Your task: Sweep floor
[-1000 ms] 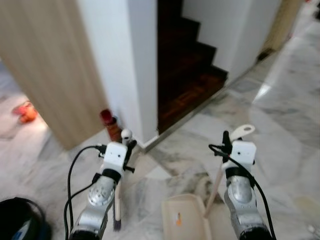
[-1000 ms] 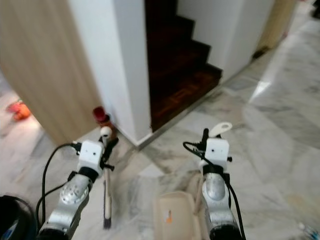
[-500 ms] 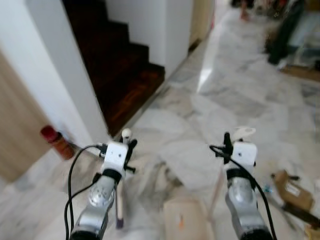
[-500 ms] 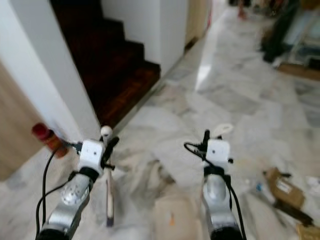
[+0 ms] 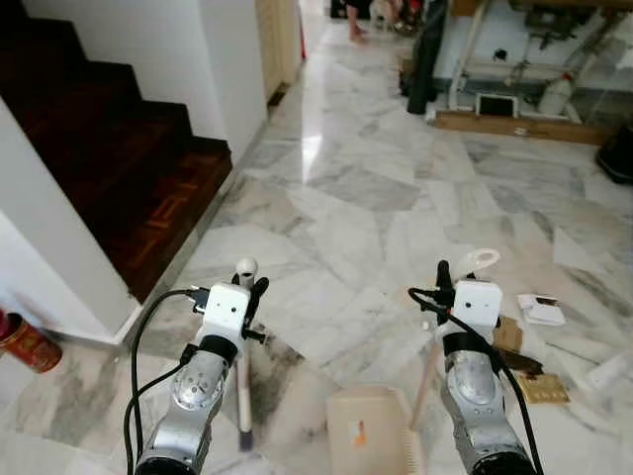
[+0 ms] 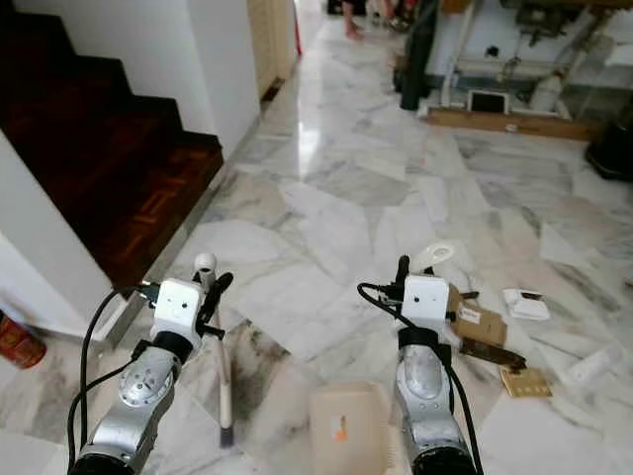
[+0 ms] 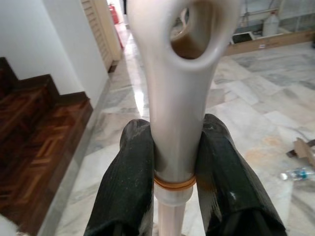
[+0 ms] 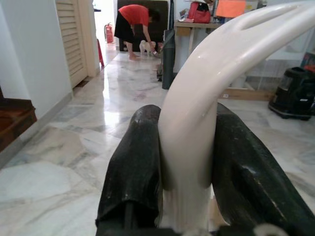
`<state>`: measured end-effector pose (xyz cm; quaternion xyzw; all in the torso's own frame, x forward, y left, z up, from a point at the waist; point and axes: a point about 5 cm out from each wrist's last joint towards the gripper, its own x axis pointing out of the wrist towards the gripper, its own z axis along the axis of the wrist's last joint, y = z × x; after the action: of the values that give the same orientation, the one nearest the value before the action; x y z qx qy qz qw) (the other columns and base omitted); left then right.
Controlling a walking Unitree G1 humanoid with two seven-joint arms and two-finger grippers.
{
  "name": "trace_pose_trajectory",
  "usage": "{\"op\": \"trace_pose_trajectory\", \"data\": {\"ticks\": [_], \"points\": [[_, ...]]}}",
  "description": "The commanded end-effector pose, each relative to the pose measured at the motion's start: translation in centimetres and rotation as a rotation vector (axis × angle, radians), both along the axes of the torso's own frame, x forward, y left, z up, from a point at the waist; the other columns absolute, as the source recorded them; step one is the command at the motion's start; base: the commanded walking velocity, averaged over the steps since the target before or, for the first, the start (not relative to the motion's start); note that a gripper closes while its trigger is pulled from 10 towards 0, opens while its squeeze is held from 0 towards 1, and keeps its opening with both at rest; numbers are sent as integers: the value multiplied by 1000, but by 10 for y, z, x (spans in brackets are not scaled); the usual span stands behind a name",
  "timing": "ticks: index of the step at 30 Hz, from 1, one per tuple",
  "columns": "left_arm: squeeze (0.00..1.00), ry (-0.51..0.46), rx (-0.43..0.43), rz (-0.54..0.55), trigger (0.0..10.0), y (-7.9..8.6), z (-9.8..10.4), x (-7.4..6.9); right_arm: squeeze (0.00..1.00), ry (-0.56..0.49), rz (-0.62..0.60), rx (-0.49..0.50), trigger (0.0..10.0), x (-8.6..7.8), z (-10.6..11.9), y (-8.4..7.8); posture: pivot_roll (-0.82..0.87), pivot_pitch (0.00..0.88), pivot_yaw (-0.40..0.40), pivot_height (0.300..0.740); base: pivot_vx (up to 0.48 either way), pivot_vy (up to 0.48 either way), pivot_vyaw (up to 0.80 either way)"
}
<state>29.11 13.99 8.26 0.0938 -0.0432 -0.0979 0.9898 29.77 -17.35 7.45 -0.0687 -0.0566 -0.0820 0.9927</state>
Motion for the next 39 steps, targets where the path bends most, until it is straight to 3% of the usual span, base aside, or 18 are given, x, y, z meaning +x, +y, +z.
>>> {"op": "trace_pose_trajectory", "data": {"ticks": [1, 11, 16, 39], "points": [[0, -50, 3, 6, 10000, 3, 10, 2, 0, -47, 13, 10, 10000, 4, 11, 5, 74, 33, 46, 740, 0, 0, -800], [0, -49, 14, 10, 10000, 4, 10, 2, 0, -52, 19, 14, 10000, 4, 11, 6, 74, 36, 47, 740, 0, -279, -800], [0, -48, 18, 9, 10000, 4, 10, 2, 0, -62, 28, 11, 10000, 4, 13, 8, 75, 37, 48, 740, 0, 0, 0], [0, -46, 17, 8, 10000, 3, 8, 2, 0, -66, 50, 8, 10000, 4, 14, 10, 70, 15, 42, 740, 0, -276, 0]]}}
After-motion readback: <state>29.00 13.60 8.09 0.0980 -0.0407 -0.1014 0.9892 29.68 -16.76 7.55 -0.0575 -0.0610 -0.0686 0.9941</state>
